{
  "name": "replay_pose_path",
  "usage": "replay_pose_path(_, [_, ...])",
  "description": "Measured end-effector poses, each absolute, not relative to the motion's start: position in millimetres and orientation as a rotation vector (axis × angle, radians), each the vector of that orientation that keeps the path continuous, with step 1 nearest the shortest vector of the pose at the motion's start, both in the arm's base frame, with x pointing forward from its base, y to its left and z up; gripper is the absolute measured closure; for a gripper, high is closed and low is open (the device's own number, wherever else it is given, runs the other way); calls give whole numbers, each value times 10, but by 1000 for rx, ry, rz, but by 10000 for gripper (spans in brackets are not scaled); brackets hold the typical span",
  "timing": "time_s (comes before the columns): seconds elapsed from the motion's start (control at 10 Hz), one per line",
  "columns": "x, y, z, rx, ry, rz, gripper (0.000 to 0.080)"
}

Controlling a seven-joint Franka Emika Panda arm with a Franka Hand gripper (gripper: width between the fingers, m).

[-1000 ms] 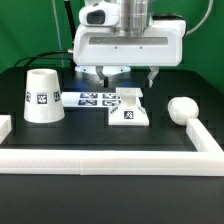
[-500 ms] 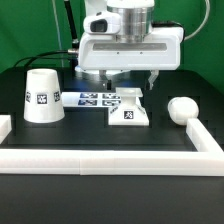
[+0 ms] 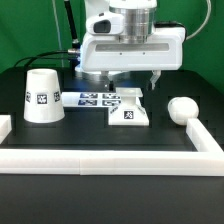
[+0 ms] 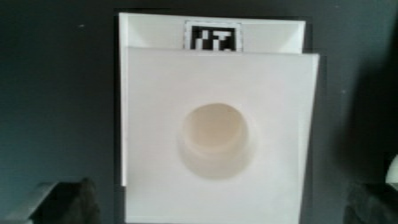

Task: Assemble lamp

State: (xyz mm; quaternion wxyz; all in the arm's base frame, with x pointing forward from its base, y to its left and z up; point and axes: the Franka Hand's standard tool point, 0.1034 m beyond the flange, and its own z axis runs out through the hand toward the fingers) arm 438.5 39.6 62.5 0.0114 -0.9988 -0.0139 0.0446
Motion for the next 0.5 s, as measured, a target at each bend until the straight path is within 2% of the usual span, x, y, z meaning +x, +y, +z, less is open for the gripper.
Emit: replay_pose_path(0.5, [4278,381,500,-3113,-80,145,100])
